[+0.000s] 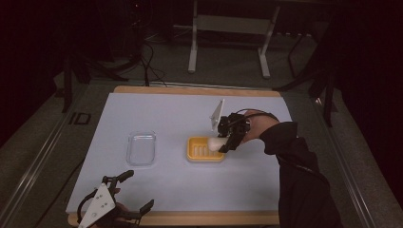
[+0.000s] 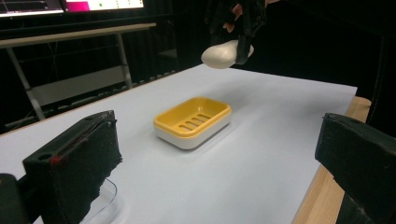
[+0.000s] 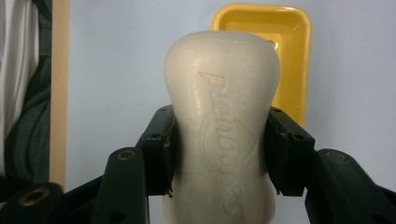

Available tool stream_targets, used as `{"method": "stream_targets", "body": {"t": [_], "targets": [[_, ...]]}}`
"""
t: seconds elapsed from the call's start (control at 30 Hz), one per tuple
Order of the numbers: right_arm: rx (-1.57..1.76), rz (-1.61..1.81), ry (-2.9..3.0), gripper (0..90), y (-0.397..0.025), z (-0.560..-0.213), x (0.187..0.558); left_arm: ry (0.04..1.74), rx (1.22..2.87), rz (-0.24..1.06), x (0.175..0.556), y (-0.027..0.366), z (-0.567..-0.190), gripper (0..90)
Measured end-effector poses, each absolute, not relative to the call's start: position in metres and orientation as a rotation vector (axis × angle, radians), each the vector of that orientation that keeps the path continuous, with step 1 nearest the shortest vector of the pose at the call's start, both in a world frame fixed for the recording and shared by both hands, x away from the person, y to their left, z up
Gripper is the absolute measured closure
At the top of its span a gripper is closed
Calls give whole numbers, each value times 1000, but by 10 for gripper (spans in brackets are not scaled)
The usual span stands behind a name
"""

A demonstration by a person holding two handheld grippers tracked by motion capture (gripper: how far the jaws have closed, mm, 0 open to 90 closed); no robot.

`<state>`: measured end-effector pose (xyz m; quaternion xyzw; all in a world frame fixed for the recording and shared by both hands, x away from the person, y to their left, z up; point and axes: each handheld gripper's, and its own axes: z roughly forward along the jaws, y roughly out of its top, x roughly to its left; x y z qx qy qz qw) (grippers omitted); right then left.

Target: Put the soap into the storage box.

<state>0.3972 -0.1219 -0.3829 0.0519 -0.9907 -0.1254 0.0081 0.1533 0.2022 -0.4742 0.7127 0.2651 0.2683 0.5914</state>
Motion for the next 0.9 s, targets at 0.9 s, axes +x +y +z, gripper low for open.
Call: {"method": "stream_targets", "body": {"t": [0.9], "targets": [[192,-532,-3072,497,-97,-389,414,624,1658,624,150,205,-474,1]]}}
